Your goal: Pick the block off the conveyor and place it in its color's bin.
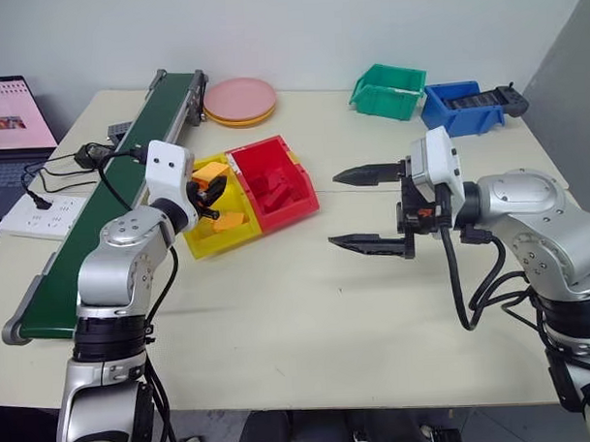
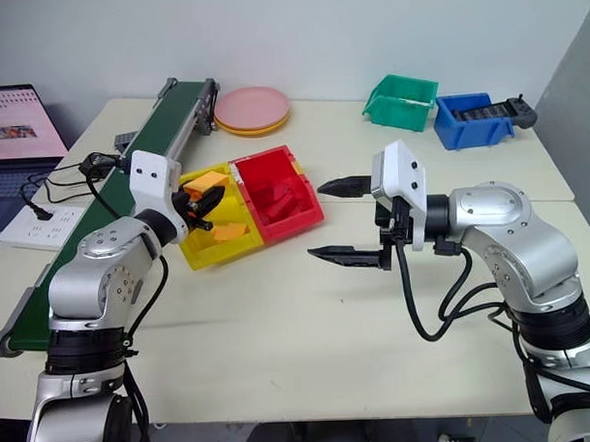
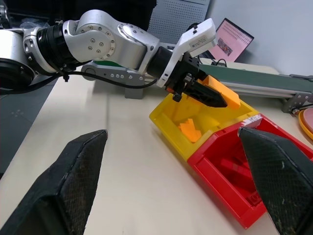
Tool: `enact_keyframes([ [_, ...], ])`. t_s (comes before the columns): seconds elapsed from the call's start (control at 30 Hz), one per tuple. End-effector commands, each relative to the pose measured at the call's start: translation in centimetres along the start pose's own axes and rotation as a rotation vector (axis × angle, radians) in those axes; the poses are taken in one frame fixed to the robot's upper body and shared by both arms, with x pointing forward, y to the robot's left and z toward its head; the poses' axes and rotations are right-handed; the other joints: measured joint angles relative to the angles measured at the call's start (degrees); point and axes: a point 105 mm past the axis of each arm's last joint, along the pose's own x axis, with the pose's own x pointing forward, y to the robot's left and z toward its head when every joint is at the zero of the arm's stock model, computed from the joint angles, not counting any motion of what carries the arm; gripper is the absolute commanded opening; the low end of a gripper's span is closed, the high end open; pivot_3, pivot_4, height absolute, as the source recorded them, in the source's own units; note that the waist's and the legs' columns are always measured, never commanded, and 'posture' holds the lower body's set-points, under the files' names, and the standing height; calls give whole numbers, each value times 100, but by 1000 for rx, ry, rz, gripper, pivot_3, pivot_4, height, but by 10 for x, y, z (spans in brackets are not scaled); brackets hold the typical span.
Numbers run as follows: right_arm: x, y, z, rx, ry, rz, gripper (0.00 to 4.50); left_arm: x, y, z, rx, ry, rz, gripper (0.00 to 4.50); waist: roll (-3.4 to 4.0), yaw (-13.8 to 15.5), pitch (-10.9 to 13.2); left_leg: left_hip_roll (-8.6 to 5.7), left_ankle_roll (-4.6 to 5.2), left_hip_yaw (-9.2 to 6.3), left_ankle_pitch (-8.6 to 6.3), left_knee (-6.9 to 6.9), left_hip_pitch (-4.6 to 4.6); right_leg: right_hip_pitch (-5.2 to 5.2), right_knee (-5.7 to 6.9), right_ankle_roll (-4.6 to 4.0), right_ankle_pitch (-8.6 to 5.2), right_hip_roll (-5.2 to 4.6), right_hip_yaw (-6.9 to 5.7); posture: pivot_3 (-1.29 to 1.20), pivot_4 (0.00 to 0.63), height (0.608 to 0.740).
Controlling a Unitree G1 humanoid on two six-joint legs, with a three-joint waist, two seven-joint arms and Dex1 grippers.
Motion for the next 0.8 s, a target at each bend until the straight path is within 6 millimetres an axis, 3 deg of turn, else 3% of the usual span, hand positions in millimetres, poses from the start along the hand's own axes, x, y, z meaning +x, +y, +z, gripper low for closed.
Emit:
enact_keyframes([
  [0.03,-6,0,11,-44,-21,-30,4500,0,3,17,29,-68,7,2793,0,2,0,0,0,1,0,0,-2,-1,-1,0,0,0,1,0,150,740],
  [0.2,-6,0,11,-44,-18,-30,4500,-4,-2,19,67,-68,-8,3665,0,4,0,0,0,1,0,0,0,-1,1,0,0,0,1,0,150,740],
  [0.3,-6,0,10,-44,-15,-31,4500,-14,2,21,226,-50,29,3665,0,-7,0,0,0,1,0,0,0,-1,0,0,0,0,1,0,150,740],
  [0.4,-8,-1,6,-41,-8,-49,4500,-39,1,22,247,-69,32,3665,1,-29,0,0,0,4,0,-1,0,-2,-2,0,0,0,7,0,150,740],
  [0.53,-12,-5,-4,-35,-15,-87,4500,-64,17,16,205,-37,150,3665,0,-17,0,1,1,2,-1,-1,-1,-2,-3,0,0,-1,5,0,150,740],
  [0.63,-14,-7,-11,-44,-16,-104,4500,-72,14,14,218,-29,136,3665,0,-8,0,1,1,-3,0,-1,9,7,5,0,0,0,-1,0,150,740],
  [0.8,-26,-24,-46,-9,-18,-219,4500,-103,-9,-9,134,14,91,3665,-4,-6,-4,0,1,8,-1,-2,23,25,-10,1,-1,-1,9,0,150,740],
])
